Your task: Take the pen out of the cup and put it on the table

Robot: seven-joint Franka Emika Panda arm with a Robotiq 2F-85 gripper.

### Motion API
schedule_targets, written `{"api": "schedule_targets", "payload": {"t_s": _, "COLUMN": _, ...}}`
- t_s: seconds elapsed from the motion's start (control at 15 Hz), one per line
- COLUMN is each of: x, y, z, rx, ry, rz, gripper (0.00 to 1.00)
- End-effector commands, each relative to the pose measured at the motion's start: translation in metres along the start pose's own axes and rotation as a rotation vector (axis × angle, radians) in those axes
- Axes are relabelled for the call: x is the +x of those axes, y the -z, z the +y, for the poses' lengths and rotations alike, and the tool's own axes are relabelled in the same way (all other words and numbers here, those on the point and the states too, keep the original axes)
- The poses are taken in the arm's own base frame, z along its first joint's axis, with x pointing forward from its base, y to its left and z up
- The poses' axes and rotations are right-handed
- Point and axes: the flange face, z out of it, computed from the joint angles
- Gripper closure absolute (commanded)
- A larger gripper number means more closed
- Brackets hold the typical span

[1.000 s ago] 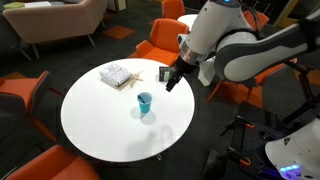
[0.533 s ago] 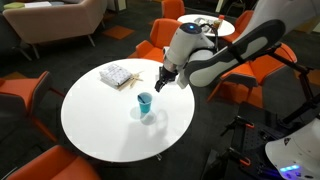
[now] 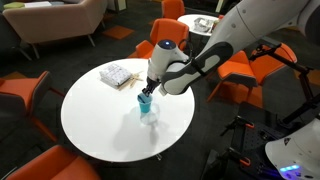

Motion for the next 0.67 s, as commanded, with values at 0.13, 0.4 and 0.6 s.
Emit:
{"api": "schedule_targets", "payload": {"t_s": 0.13, "x": 0.029, "y": -0.031, "z": -0.008, "rx": -0.002, "ry": 0.027, "rz": -0.033, "gripper": 0.70}}
{"api": "schedule_targets", "payload": {"t_s": 0.4, "x": 0.037, "y": -0.047, "z": -0.013, "rx": -0.004, "ry": 0.044, "rz": -0.064, "gripper": 0.73}}
{"api": "schedule_targets", "payload": {"t_s": 0.6, "x": 0.040, "y": -0.055, "z": -0.015, "rx": -0.008, "ry": 0.055, "rz": -0.082, "gripper": 0.74}}
